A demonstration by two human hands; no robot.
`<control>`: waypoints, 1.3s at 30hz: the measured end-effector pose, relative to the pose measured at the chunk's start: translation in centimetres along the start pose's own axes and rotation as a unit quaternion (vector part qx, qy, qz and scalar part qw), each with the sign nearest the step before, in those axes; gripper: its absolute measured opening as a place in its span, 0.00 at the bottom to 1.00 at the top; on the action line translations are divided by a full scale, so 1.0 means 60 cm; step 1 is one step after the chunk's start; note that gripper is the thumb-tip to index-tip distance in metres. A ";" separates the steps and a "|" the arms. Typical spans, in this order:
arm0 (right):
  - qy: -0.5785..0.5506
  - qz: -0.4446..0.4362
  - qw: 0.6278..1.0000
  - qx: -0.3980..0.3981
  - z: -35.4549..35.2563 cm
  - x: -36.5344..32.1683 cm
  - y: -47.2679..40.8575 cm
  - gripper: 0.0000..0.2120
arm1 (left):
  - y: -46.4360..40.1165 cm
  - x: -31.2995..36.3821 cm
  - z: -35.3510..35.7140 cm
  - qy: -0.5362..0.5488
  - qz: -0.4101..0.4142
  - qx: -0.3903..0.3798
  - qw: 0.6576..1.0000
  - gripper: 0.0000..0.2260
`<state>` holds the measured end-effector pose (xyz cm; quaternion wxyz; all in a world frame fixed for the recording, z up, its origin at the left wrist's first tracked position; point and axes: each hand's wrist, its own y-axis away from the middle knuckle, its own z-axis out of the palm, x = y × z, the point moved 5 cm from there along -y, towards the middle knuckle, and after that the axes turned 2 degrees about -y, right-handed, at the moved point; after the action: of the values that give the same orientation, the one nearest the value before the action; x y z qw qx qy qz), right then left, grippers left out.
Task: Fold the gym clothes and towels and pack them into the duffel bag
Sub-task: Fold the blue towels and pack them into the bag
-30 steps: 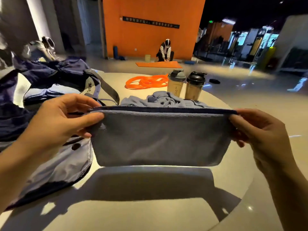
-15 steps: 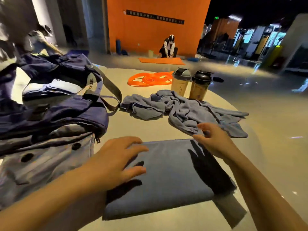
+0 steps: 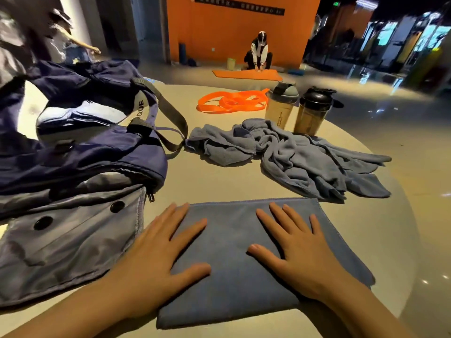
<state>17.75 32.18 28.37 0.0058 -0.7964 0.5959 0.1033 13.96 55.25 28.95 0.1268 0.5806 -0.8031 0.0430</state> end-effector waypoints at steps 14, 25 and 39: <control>0.003 0.013 1.000 -0.007 -0.006 -0.008 0.008 0.33 | 0.008 -0.001 -0.026 0.287 -0.061 0.056 0.954 0.22; -0.028 -0.078 0.995 -0.048 0.009 -0.112 0.028 0.30 | 0.035 -0.006 -0.084 0.778 -0.033 0.068 0.624 0.39; -0.460 0.087 0.881 0.074 -0.046 0.013 0.074 0.27 | -0.036 0.155 -0.045 0.543 0.044 -0.036 0.838 0.30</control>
<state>14.20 29.79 31.46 0.3288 -0.6015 0.5990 0.4138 13.67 46.59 33.75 0.5613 0.4236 -0.6309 0.3278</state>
